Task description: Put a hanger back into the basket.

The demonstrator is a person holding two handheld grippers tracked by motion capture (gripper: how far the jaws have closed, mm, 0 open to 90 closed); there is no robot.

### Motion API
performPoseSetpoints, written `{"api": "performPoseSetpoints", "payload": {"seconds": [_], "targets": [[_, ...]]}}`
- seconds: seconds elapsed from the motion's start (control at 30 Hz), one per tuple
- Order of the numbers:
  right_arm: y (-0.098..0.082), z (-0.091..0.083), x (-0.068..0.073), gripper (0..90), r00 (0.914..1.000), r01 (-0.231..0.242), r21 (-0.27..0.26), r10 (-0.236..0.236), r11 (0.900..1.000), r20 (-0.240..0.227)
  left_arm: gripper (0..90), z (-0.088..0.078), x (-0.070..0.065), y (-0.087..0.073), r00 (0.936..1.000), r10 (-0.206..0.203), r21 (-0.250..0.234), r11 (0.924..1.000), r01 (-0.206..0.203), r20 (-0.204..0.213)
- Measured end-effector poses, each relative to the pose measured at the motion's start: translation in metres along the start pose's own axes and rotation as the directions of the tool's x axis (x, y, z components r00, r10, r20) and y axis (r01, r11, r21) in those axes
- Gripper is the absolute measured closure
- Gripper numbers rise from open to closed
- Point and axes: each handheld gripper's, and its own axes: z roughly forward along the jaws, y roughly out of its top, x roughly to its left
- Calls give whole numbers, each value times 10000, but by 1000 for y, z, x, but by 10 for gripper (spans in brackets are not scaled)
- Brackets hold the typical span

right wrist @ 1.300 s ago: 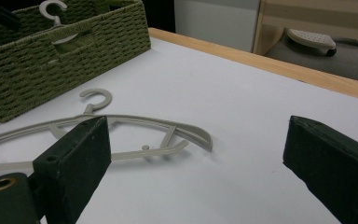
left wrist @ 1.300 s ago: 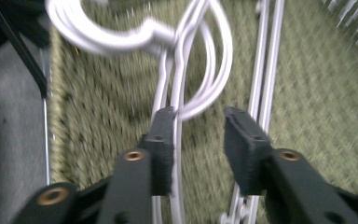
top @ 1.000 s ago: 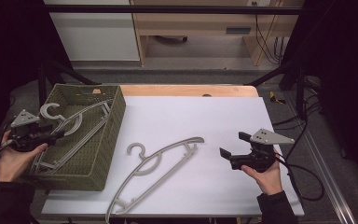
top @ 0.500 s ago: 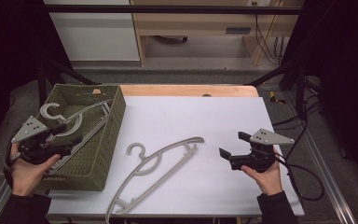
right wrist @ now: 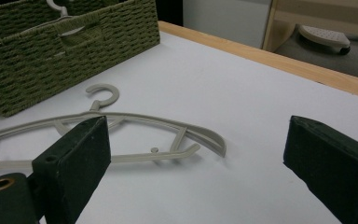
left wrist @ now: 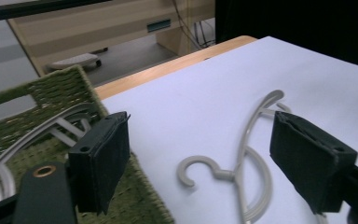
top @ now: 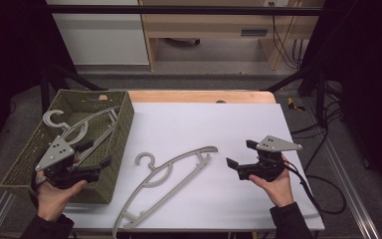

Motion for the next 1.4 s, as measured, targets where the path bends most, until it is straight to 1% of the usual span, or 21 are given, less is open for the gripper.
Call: {"api": "performPoseSetpoints", "payload": {"seconds": [0.1,0.13,0.17,0.23,0.37,0.43,0.53,0.63,0.8,0.83,0.93,0.97,1.0,1.1,1.17,1.23,1.27,1.3,1.33,1.37,1.4], "targets": [[1,7,3,76,9998,157,114,-155,9998,-126,238,3,-11,-2,9995,170,104,9998,-173,265],[1,8,5,76,9999,72,146,-70,9999,-107,253,4,-14,-3,9991,197,166,9997,-203,386],[0,9,6,76,9998,142,172,-140,9998,-104,267,6,-18,-5,9982,218,245,9994,-232,550],[-1,11,7,76,9998,153,267,-149,9995,-125,300,10,-24,-7,9977,244,326,9991,-266,638],[-3,13,9,76,9996,236,333,-231,9992,-164,345,23,-35,-13,9959,293,749,9965,-357,859],[-4,13,11,77,9997,227,358,-222,9991,-138,371,30,-40,-17,9957,309,1043,9937,-400,876],[-5,11,12,81,9997,242,374,-238,9990,-112,410,39,-46,-25,9934,171,1471,9885,-337,1132],[-6,10,13,80,9994,330,378,-326,9987,-102,433,47,-50,-32,9936,119,1837,9824,-325,1122],[-7,9,14,82,9996,269,355,-265,9990,-115,496,57,-54,-45,9939,40,2620,9645,-330,1104],[-8,9,14,83,9996,246,398,-241,9989,-126,528,58,-55,-47,9938,37,2691,9625,-337,1111],[-10,9,14,83,9995,294,457,-289,9985,-117,556,62,-61,-54,9921,-5,3105,9498,-387,1253],[-11,8,14,83,9997,211,460,-205,9987,-131,572,62,-62,-54,9915,28,3206,9462,-448,1301],[-11,8,13,83,9997,231,424,-227,9988,-88,581,63,-63,-56,9912,-73,3281,9439,-368,1322],[-12,5,13,83,9997,237,435,-234,9988,-56,591,66,-64,-61,9929,-30,3586,9326,-400,1186],[-13,4,13,83,9996,257,455,-253,9986,-95,590,68,-65,-64,9944,56,3805,9236,-457,1059],[-14,4,13,83,9997,224,463,-220,9987,-93,592,72,-65,-69,9956,57,4189,9069,-446,938],[-15,5,13,82,9997,251,487,-248,9985,-74,600,73,-67,-71,9964,259,4298,9011,-582,806],[-15,5,13,83,9996,273,515,-267,9983,-111,601,73,-68,-72,9965,307,4318,8998,-616,783],[-15,5,13,83,9997,247,529,-242,9983,-106,603,74,-69,-73,9954,209,4498,8910,-609,934],[-16,5,13,83,9997,212,556,-206,9982,-112,615,75,-68,-74,9952,99,4614,8856,-537,969],[-16,5,13,83,9997,213,565,-207,9982,-113,626,77,-68,-76,9966,5,4736,8798,-396,823]]}}
